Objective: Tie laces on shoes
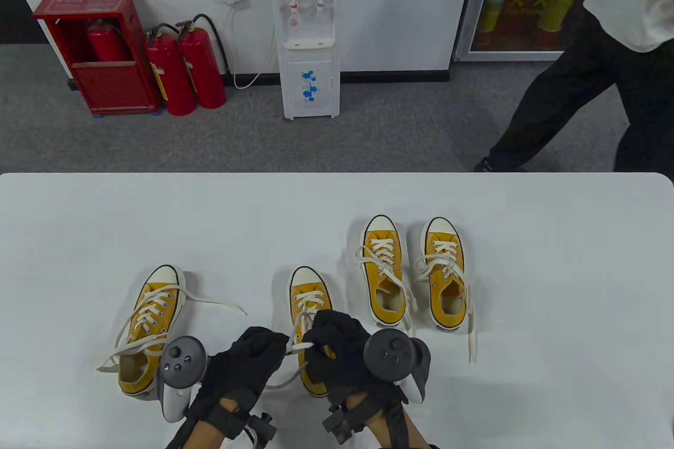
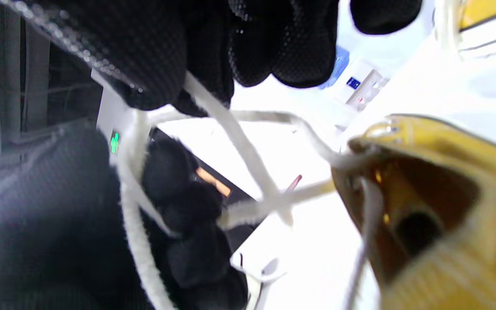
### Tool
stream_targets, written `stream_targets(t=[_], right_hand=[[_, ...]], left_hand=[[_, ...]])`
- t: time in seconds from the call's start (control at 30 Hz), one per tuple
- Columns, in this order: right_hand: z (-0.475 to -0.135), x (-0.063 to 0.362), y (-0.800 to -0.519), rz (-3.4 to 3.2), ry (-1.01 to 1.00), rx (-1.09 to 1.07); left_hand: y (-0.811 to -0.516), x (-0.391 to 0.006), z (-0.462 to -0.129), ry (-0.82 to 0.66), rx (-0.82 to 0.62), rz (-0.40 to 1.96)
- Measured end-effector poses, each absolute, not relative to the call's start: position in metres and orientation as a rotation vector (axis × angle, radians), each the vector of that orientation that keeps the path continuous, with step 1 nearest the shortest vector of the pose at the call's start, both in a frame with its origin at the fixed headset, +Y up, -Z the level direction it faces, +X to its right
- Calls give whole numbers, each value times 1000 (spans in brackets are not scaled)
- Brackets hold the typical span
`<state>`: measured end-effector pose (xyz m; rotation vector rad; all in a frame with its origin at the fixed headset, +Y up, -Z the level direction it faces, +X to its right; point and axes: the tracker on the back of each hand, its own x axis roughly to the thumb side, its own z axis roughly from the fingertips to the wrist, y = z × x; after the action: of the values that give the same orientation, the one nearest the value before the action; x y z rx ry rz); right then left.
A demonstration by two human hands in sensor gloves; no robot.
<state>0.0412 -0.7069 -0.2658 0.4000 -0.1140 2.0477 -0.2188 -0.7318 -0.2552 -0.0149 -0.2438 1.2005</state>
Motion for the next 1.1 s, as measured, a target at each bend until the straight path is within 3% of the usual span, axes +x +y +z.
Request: stream_targets(t=[0.23,0.5,1.1], right_hand=[[-268,65,-689,2032,-209,320],[-266,110,-675,2034,-323,172],[-267,216,-725,2117,-409,-337]], left_hand=[[-715,-238,-252,-198,173,1001],[-709,-250,-254,-166,213,784],[-719,-273,-262,7,173,684]])
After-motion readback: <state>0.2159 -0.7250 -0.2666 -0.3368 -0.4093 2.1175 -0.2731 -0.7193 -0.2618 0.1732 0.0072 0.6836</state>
